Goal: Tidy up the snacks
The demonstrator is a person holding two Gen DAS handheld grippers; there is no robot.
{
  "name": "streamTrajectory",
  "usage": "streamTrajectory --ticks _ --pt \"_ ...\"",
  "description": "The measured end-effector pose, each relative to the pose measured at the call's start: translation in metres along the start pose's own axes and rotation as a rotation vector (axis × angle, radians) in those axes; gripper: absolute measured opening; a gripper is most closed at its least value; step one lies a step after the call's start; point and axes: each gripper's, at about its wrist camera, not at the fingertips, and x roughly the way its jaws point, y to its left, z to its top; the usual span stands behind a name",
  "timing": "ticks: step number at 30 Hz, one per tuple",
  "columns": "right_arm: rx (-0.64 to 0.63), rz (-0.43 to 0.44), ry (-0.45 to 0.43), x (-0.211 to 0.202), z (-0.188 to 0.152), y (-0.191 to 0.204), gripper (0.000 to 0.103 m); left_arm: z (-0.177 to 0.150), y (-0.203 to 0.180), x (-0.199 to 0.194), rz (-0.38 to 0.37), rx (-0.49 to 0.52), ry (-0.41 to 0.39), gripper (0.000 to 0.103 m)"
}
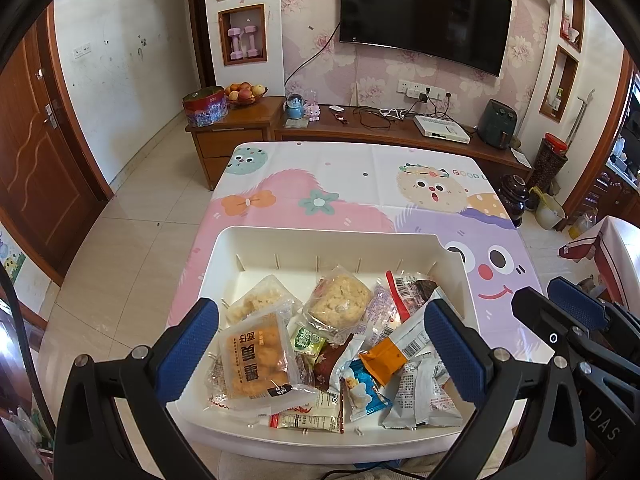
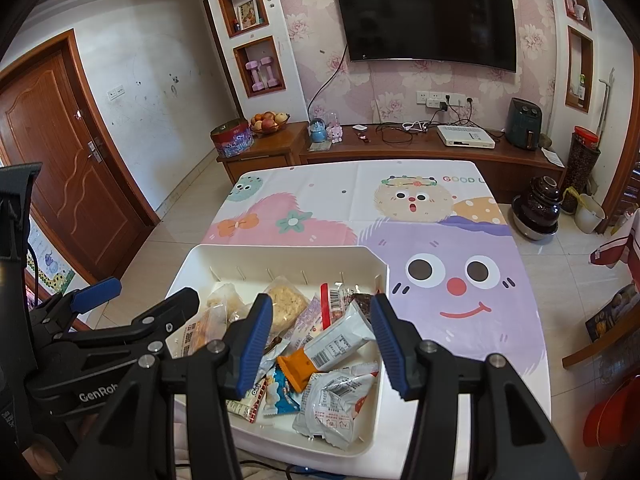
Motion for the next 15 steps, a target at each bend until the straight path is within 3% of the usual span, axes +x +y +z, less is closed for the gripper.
streamTrajectory --ticks 15 --pt "0.002 0.001 0.002 0.0007 0.0011 -0.0004 0.052 0.0008 0.0 0.0001 -0.001 -0.001 0.003 0.102"
